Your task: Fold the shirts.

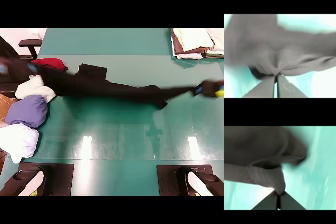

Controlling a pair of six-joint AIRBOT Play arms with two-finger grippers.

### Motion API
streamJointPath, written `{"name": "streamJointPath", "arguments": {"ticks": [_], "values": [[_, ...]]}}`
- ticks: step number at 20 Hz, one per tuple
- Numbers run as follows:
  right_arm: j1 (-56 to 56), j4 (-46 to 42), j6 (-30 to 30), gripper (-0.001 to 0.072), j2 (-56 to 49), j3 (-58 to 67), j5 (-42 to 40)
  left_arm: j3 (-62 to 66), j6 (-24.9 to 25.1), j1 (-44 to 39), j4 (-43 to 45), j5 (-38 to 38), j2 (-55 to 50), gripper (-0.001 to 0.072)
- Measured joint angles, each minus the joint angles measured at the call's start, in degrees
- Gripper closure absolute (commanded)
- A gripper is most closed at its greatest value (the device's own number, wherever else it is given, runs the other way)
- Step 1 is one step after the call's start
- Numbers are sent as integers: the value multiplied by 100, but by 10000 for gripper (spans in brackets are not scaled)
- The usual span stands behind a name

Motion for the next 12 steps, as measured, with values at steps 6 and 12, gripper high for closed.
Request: {"name": "streamJointPath", "arguments": {"ticks": [6,12], "values": [[-702,7,9,698,623,2590,219,2933,-295,-2,-4,50,256,686],[-1390,24,267,699,199,4572,1016,4024,-514,-2,55,352,254,687]]}}
